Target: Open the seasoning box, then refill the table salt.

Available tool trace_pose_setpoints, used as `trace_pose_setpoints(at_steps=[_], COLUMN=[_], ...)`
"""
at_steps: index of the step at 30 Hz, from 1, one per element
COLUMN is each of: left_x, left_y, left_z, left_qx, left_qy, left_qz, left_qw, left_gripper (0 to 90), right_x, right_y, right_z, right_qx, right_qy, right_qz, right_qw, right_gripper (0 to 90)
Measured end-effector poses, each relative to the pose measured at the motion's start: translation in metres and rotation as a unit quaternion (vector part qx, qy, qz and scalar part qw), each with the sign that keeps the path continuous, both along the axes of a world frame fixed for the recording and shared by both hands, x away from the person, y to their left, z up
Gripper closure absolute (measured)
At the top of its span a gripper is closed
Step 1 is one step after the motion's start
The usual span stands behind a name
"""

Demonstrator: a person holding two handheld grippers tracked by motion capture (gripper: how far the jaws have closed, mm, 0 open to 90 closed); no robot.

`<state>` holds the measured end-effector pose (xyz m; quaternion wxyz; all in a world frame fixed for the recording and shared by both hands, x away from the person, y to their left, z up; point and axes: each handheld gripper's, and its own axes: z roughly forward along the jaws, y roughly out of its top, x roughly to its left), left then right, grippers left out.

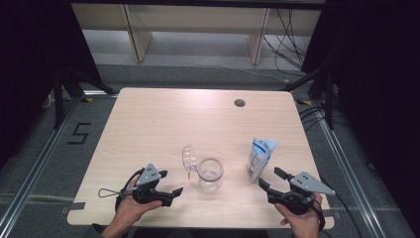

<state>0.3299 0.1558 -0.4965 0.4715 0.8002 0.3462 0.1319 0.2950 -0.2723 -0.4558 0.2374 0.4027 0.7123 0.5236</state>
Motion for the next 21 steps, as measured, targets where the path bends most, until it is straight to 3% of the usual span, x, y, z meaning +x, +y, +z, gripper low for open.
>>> trace_pose_setpoints(at_steps=[3, 5, 6, 9, 11, 14, 15, 17, 18, 19, 21], left_x=[0.000, 0.000, 0.000, 0.000, -0.001, -0.001, -0.001, -0.002, -0.002, -0.001, -0.001], left_y=[0.000, 0.000, 0.000, 0.000, 0.001, 0.001, 0.002, 0.003, 0.003, 0.003, 0.002], left_z=[0.000, 0.000, 0.000, 0.000, 0.000, -0.002, -0.001, -0.001, -0.001, -0.001, -0.002], left_qx=[0.001, 0.001, 0.003, 0.002, 0.001, -0.003, 0.001, 0.001, 0.002, 0.002, 0.003], left_qy=[0.000, 0.000, -0.001, 0.002, 0.003, -0.002, 0.001, 0.001, 0.000, 0.000, 0.001], left_qz=[-0.001, -0.001, -0.002, 0.003, 0.004, 0.004, 0.001, 0.004, 0.007, 0.003, 0.007], left_qw=[1.0000, 1.0000, 1.0000, 1.0000, 1.0000, 1.0000, 1.0000, 1.0000, 1.0000, 1.0000, 1.0000], left_gripper=[15.2, 15.2, 15.2, 15.2, 15.2, 15.2, 15.2, 15.2, 15.2, 15.2, 15.2], right_x=[-0.001, 0.005, 0.006, 0.010, 0.009, 0.015, 0.016, 0.021, 0.021, 0.023, 0.026], right_y=[-0.003, -0.009, -0.008, -0.011, -0.010, -0.011, -0.010, -0.009, -0.006, -0.006, -0.004], right_z=[-0.003, -0.005, -0.007, -0.010, -0.011, -0.012, -0.011, -0.011, -0.011, -0.011, -0.012], right_qx=[0.010, -0.011, 0.004, 0.012, 0.027, 0.014, 0.014, 0.000, 0.009, -0.004, -0.005], right_qy=[0.028, 0.012, 0.015, 0.031, 0.042, 0.021, 0.026, 0.002, 0.012, 0.013, 0.006], right_qz=[-0.023, -0.020, -0.021, -0.021, -0.039, -0.030, -0.028, -0.028, -0.033, -0.027, -0.033], right_qw=[0.9993, 0.9997, 0.9997, 0.9992, 0.9980, 0.9992, 0.9992, 0.9996, 0.9993, 0.9996, 0.9994], right_gripper=[28.1, 26.2, 26.1, 25.2, 23.9, 23.1, 22.7, 21.4, 21.4, 21.1, 21.2])
